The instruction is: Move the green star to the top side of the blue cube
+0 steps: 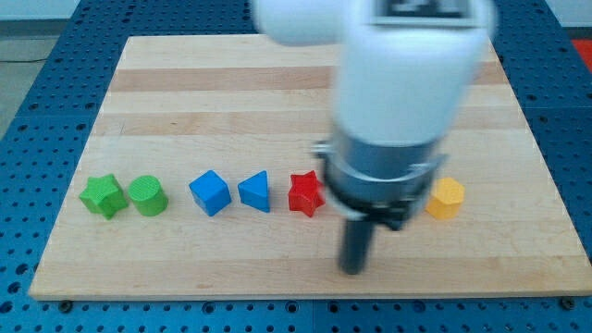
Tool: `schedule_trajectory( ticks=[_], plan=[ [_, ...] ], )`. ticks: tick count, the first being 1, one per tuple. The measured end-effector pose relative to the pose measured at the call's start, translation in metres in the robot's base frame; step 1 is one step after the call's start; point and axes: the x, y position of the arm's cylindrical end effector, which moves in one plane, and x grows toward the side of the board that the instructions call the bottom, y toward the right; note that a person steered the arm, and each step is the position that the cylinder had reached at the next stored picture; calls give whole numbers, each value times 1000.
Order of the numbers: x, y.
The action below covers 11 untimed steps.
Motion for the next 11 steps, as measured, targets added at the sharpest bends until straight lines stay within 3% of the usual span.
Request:
schedule_trajectory(
  ticks=[3, 4, 6, 8, 11],
  plan=[
    [-19, -247],
    [-36, -288],
    [-98, -270],
    [-149, -210],
    [-172, -161]
  ],
)
